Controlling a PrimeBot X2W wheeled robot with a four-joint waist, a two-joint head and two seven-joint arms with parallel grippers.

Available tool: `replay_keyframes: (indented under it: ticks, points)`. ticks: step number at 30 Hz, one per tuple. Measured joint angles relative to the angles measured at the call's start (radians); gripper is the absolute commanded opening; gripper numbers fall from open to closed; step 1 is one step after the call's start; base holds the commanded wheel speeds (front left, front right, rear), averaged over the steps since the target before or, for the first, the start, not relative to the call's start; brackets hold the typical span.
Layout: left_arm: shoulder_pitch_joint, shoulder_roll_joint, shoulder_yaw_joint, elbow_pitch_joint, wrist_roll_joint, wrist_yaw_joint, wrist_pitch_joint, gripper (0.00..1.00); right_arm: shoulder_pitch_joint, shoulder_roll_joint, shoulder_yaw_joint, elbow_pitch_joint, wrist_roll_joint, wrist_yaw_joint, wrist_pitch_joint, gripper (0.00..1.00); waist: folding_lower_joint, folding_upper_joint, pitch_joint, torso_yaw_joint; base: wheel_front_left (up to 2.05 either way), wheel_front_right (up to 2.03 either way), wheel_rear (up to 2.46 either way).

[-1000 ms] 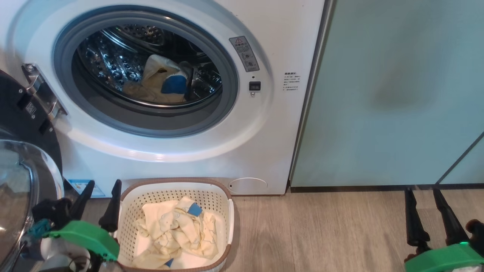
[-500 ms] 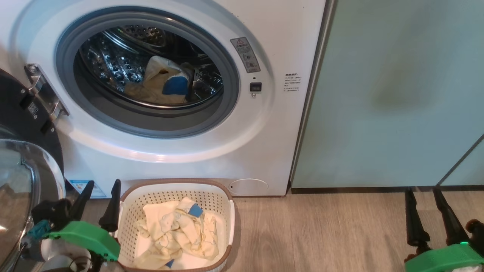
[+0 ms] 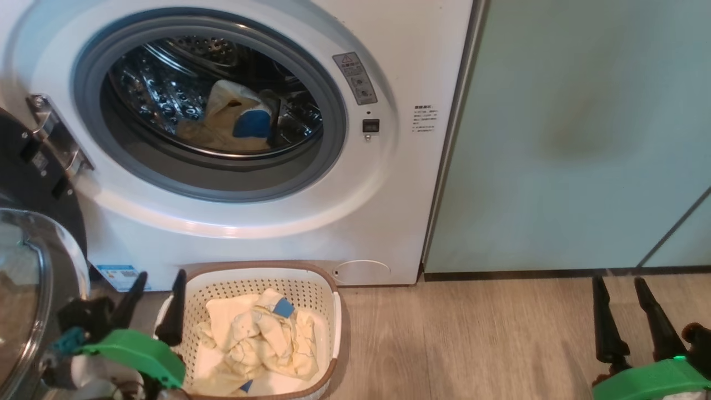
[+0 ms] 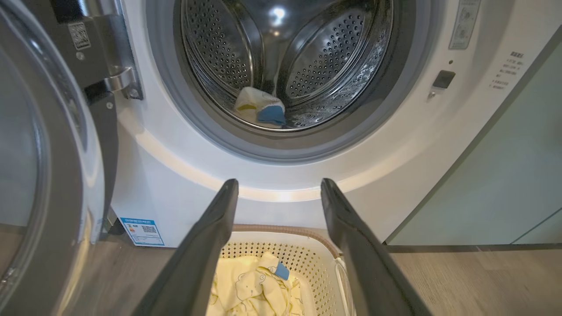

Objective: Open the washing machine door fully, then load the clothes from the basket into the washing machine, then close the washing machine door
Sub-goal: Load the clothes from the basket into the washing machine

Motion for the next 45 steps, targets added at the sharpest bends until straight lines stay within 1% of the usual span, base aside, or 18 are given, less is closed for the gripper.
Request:
replay_keyframes:
  ticks: [7, 12, 19, 23, 24, 28, 34, 39, 45]
  points:
    - [0.000, -0.015, -0.068, 0.097, -0.017, 0.000, 0.000, 1.00, -0.003, -0.001, 0.013, 0.000, 0.000, 0.000, 0.000, 1.00, 0.0000, 0.0000, 0.041, -0.023, 0.00, 0.00, 0.00]
    - [-0.025, -0.014, -0.143, 0.225, -0.063, 0.000, 0.000, 1.00, -0.012, -0.001, 0.024, 0.000, 0.002, 0.000, 0.000, 1.00, 0.0001, 0.0000, 0.088, -0.047, 0.00, 0.00, 0.00]
    - [-0.169, 0.010, -0.244, 0.396, -0.119, 0.000, 0.025, 1.00, -0.081, 0.000, 0.038, -0.003, 0.010, 0.000, 0.000, 1.00, 0.0002, 0.0000, 0.180, -0.089, 0.00, 0.00, 0.00]
    - [-0.266, 0.020, -0.279, 0.493, -0.137, 0.000, 0.025, 1.00, -0.118, 0.001, 0.048, -0.005, 0.021, 0.000, 0.000, 1.00, 0.0002, 0.0000, 0.242, -0.117, 0.00, 0.00, 0.00]
    - [-0.266, 0.020, -0.279, 0.493, -0.137, 0.000, 0.025, 1.00, -0.118, 0.001, 0.048, -0.005, 0.021, 0.000, 0.000, 1.00, 0.0002, 0.0000, 0.242, -0.117, 0.00, 0.00, 0.00]
    - [-0.360, 0.018, -0.311, 0.585, -0.168, 0.000, 0.032, 1.00, -0.142, 0.004, 0.054, -0.007, 0.021, 0.000, 0.000, 1.00, 0.0003, 0.0000, 0.307, -0.142, 0.00, 0.00, 0.00]
    - [-0.484, 0.014, -0.330, 0.709, -0.226, 0.000, 0.050, 1.00, -0.193, 0.008, 0.054, -0.017, 0.028, 0.000, 0.000, 1.00, 0.0003, 0.0000, 0.409, -0.169, 0.00, 0.00, 0.00]
    - [-0.573, 0.011, -0.336, 0.789, -0.276, 0.000, 0.069, 1.00, -0.246, 0.007, 0.058, -0.029, 0.028, 0.000, 0.000, 1.00, 0.0003, 0.0000, 0.494, -0.179, 0.00, 0.00, 0.00]
    - [-0.670, 0.007, -0.343, 0.855, -0.309, 0.000, 0.112, 1.00, -0.299, -0.007, 0.060, -0.040, 0.028, 0.000, 0.000, 1.00, 0.0002, 0.0000, 0.590, -0.175, 0.00, 0.00, 0.00]
